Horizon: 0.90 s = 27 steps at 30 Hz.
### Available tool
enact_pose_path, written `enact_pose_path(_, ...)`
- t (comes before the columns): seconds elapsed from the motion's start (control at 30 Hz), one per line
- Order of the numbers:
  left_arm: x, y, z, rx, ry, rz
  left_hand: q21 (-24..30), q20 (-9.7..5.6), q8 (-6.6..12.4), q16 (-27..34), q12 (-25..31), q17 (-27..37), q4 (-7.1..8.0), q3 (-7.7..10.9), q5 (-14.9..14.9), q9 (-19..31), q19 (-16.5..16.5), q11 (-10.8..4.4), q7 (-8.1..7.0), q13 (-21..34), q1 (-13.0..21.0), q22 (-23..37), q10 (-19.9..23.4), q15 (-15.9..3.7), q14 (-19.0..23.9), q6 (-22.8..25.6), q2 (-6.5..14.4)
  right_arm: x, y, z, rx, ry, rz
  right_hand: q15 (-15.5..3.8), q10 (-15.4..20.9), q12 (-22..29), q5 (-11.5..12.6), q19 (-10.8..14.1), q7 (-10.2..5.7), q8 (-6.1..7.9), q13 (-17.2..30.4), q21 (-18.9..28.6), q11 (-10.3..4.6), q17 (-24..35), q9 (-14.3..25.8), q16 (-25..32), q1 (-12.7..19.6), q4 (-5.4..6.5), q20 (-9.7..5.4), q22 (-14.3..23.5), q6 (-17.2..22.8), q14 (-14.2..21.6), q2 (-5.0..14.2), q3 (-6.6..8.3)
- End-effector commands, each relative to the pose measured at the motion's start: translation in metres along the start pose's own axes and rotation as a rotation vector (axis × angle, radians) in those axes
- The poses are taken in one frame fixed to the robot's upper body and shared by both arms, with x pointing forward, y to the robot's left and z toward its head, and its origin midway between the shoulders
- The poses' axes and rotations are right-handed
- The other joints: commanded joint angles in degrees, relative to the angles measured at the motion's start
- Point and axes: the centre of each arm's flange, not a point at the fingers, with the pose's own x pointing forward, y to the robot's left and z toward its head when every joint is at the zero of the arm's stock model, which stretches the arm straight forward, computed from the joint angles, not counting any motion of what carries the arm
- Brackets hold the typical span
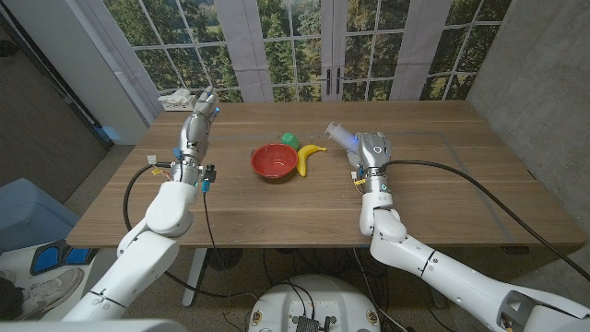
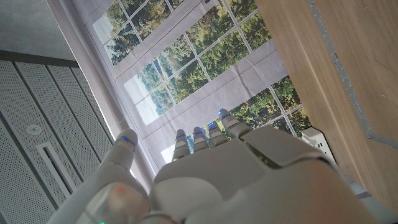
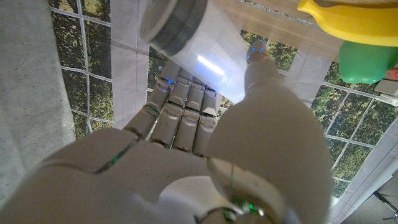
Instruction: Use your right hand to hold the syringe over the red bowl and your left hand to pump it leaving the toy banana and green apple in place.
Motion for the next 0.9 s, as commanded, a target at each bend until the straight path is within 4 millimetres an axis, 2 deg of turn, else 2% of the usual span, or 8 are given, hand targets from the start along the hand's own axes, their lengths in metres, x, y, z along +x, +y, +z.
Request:
enact_pose_path(0.03,0.002,0.000,-0.011,-0.005,0.036,0.001,-0.14,-0.42,-0.03,0.06,-0.05,0.06,-0.23,-0.02,0.15,0.31,0.49,-0.12,0.59,0.28,0.27,0.13,-0.31,-2.51,-0.33,-0.02,0.95,-0.002,0.004,-0.013,-0.077,0.039,0.056,-7.18,7.30,-0.11,0.46,-0.30,-9.70,0.45,0.35,0.18,-7.31,0.09,0.75,-0.18,5.46,0.75,-4.14,0.02,9.80,-0.07,6.58,1.55)
enact_pose_path(0.63,0.007,-0.004,-0.014,0.003,0.064,-0.013,-0.23,-0.51,0.07,0.05,-0.10,0.07,-0.23,-0.03,0.15,0.31,0.39,-0.02,0.65,0.28,0.23,0.14,-0.50,-2.48,-0.47,-0.17,1.03,-0.002,0.006,-0.035,-0.172,0.142,0.138,-6.84,6.67,-0.20,0.78,-0.47,-9.85,0.01,1.11,0.29,-7.34,0.32,0.89,-0.24,4.88,1.14,-4.01,0.00,8.34,-0.12,7.04,1.68)
enact_pose_path(0.9,0.009,-0.006,-0.015,0.005,0.071,-0.019,-0.27,-0.57,0.08,0.02,-0.16,0.08,-0.24,-0.06,0.14,0.30,0.33,0.18,0.19,0.28,0.21,0.14,-0.71,-2.37,-0.61,-0.27,1.04,0.001,0.007,-0.043,-0.190,0.185,0.162,-6.38,4.44,-0.98,1.71,-1.35,-9.67,-0.71,1.83,0.16,-6.93,-0.29,1.10,-1.51,3.60,1.81,-3.54,-0.02,5.87,-1.45,8.34,2.38)
